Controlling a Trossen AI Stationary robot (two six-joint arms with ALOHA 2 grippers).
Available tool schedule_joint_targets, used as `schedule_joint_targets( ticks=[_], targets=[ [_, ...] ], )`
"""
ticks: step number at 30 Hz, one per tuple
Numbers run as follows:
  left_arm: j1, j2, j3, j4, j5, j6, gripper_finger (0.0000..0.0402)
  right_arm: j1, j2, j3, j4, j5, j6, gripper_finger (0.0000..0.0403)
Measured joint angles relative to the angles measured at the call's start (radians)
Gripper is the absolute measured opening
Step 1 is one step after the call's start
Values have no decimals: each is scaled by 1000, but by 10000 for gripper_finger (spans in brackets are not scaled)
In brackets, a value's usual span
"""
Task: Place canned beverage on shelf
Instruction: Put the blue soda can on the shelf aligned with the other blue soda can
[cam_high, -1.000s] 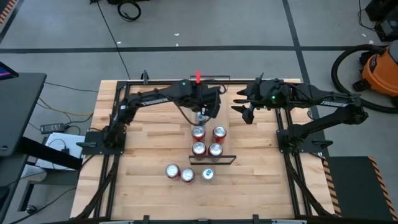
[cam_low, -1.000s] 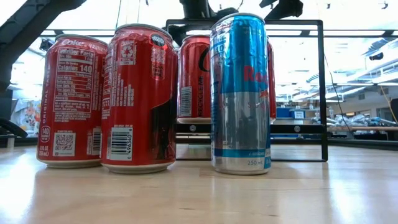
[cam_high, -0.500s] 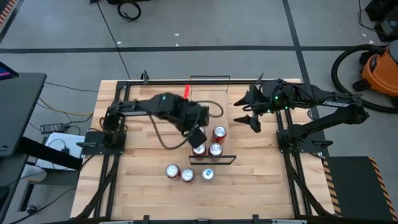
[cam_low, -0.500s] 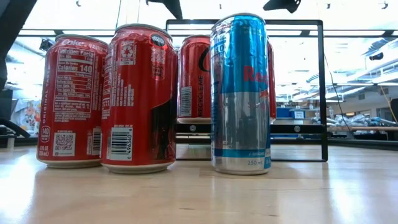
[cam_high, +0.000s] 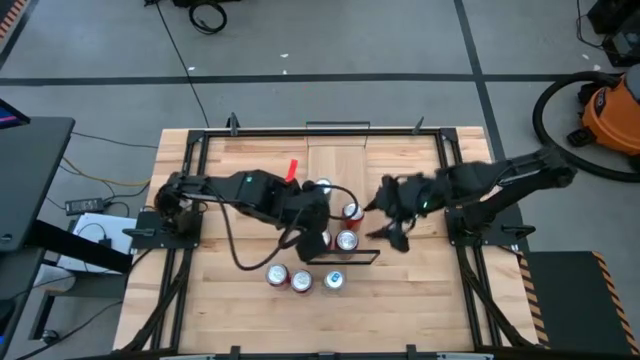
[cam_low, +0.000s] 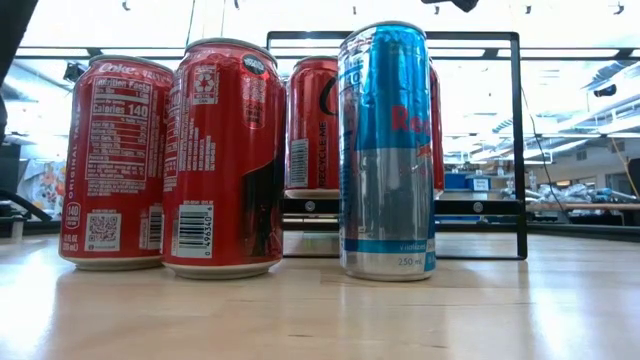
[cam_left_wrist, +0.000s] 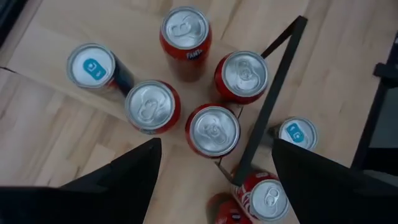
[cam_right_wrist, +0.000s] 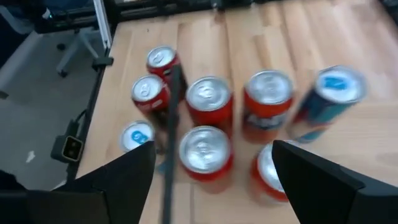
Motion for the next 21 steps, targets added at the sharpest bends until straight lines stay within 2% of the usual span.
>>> schedule_joint_targets(
  ticks=[7, 12, 16, 21],
  targets=[
    [-67, -50, 2, -35, -7, -19, 318, 175, 136, 0, 94, 98, 227, 318],
    [-101, -52, 0, -79, -12, -64, 318, 271, 239, 38, 123, 216, 326, 313],
    [-150, -57, -1, -67, -37, -25, 318, 307, 335, 104, 117, 272, 339, 312],
    [-196, -78, 0, 50, -71, 35, 318, 321, 433, 154, 108, 348, 320, 312]
  ],
)
